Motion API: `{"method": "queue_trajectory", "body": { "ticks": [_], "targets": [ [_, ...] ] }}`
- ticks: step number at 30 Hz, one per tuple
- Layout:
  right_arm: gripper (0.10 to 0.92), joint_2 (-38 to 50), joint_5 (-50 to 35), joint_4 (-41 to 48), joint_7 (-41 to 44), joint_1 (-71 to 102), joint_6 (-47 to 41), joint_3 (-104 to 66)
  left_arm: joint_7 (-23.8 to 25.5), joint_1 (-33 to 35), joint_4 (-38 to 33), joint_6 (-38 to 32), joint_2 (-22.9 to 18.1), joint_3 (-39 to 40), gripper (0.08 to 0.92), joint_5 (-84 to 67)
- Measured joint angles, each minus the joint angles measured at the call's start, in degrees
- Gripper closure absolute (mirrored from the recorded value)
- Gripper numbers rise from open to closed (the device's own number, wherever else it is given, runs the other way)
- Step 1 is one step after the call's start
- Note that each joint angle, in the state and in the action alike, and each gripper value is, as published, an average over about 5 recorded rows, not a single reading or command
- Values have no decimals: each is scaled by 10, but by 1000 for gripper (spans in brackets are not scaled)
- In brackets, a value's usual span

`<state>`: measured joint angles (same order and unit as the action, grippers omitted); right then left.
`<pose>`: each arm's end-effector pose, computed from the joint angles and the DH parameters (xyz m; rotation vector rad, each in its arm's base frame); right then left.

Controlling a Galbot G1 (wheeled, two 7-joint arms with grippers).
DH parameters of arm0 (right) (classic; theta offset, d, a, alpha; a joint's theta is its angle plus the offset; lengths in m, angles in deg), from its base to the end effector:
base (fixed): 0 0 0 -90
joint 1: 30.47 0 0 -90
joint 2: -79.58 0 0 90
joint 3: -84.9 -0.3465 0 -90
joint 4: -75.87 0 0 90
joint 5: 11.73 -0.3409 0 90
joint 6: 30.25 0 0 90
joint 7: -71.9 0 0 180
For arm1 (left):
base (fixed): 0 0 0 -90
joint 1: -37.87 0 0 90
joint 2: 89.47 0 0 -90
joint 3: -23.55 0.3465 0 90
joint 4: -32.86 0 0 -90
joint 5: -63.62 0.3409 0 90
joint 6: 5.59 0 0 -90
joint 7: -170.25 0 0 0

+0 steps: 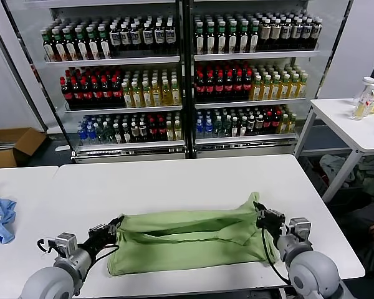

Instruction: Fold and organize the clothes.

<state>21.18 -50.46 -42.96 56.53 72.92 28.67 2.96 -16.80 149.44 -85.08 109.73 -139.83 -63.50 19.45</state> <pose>0.2467 -0.0598 -0.2407 0.2184 -2.6947 -0.0476 0.2232 0.1072 -0.2535 -0.3346 -2.6390 0.0659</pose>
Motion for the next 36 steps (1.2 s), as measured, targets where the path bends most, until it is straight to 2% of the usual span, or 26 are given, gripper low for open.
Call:
{"method": "queue_trajectory", "body": {
  "ticks": [3, 6, 16, 27, 30, 33, 36],
  "targets": [
    [907, -7, 12, 1, 0, 5, -5, 5, 0, 4, -1, -2, -5, 5, 879, 20],
    [845, -12, 26, 1, 3, 10, -8, 8, 0, 11, -3, -4, -11, 11, 800, 43],
    [568, -23, 72, -14, 11, 38, -10, 5, -31, 40, -18, -19, -42, 14, 515, 129],
    [260, -27, 103, -34, 10, 70, -11, -1, -86, 53, -3, -19, -111, 34, 209, 203],
    [215, -26, 106, -39, 9, 77, -11, -3, -95, 53, 7, -18, -131, 37, 182, 216],
    [204, -26, 109, -43, 8, 83, -12, -5, -102, 53, 16, -19, -148, 39, 202, 225],
    [203, -27, 111, -48, 7, 89, -12, -7, -105, 56, 21, -20, -161, 42, 287, 230]
  ]
}}
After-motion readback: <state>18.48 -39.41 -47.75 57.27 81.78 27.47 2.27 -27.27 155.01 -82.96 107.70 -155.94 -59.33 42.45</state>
